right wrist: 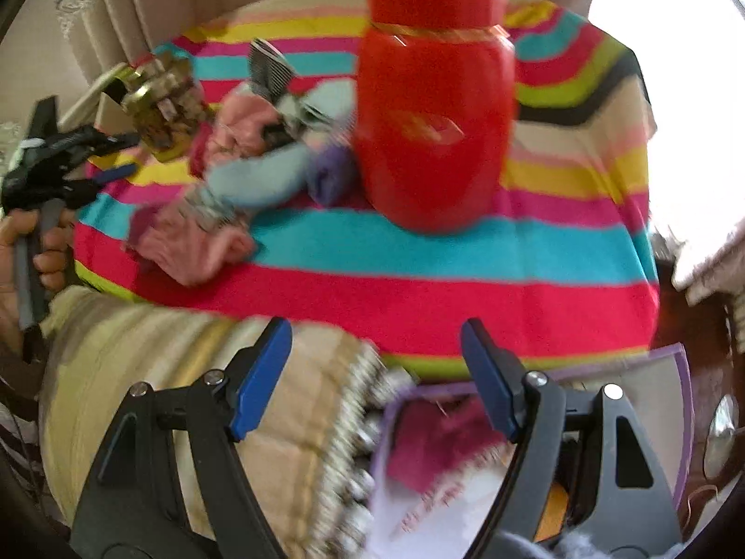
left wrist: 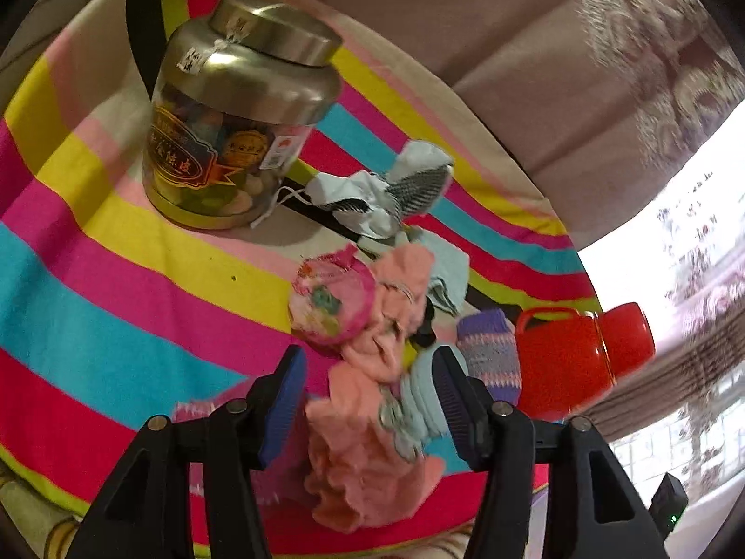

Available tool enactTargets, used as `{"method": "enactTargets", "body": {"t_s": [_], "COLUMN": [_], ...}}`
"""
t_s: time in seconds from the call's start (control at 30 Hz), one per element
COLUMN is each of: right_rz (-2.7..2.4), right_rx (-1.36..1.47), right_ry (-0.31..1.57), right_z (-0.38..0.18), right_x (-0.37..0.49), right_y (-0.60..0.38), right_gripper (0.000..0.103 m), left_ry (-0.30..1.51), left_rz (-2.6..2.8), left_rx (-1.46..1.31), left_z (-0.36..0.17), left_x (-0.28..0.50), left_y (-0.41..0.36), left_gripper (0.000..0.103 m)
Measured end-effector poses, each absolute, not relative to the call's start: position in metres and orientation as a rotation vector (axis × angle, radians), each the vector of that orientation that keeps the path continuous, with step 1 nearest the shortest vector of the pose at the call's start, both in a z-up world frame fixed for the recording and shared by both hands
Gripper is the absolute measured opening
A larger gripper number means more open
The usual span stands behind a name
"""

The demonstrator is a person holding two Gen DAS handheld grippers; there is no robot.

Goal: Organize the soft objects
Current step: 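Move both grippers back over the pile of soft items, then grasp the black hair band with right gripper while left grasps pink coin purse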

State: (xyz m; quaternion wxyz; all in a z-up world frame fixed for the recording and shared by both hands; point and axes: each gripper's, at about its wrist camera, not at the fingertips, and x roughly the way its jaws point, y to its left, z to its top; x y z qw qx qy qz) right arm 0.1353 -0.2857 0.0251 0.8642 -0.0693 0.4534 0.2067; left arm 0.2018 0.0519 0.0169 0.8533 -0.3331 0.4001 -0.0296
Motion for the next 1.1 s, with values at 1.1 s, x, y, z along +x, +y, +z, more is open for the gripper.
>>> {"method": "enactTargets", "body": {"t_s": [1.1], "right_rz": [0.533], "right_rx": [-0.289], "right_ry": [0.91], "right_z": [-0.019], "right_x": [0.28], "right_y": [-0.099], "right_gripper": [0.071], "left_ry": [0.915], "left_rz": [-0.184], "left_rx": [-0.884], "left_z": [-0.063], "left_x": [0.283], "left_y": [0.075], "left_gripper": [0.071]}}
